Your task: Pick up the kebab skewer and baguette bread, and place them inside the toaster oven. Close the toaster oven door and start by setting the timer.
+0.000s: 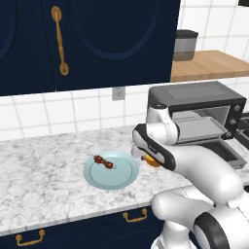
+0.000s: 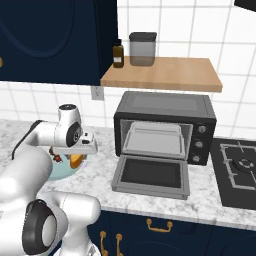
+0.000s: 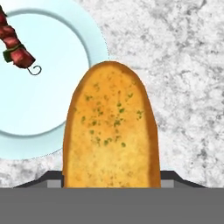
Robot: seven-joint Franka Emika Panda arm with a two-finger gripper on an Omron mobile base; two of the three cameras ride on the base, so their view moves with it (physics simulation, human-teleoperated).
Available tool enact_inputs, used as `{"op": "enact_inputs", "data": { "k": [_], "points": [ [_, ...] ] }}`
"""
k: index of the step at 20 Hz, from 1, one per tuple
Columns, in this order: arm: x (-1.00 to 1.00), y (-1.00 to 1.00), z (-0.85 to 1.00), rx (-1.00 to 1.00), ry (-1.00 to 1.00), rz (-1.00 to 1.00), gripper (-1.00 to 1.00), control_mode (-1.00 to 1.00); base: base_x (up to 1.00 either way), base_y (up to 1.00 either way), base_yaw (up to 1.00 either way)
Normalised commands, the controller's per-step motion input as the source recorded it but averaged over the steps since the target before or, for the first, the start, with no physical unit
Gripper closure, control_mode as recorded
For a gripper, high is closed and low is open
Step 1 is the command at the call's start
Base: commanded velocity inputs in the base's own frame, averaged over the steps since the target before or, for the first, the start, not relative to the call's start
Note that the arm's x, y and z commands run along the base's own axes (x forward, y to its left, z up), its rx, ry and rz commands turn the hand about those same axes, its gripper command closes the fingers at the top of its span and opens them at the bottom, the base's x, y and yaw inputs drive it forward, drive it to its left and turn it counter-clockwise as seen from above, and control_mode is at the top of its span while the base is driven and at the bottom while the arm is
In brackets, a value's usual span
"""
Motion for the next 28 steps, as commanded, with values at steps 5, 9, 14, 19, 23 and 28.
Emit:
{"op": "enact_inputs", "data": {
  "k": [5, 9, 14, 19, 23, 28],
  "points": [
    [-0.23, -0.41, 0.03, 0.00, 0.00, -0.04, 1.00, -1.00, 0.00, 0.00, 0.00],
    [-0.40, -0.35, 0.17, 0.00, -0.02, -0.02, 1.00, -1.00, 0.00, 0.00, 0.00],
    [-0.15, -0.32, 0.27, 0.01, -0.05, 0.00, 1.00, -1.00, 0.00, 0.00, 0.00],
    [0.00, -0.48, 0.12, 0.01, -0.01, -0.01, 1.00, -1.00, 0.00, 0.00, 0.00],
    [0.00, -0.48, 0.11, 0.00, 0.00, -0.01, 1.00, -1.00, 0.00, 0.00, 0.00],
    [0.01, -0.44, 0.16, 0.00, 0.00, 0.00, 1.00, -1.00, 0.00, 0.00, 0.00]
  ]
}}
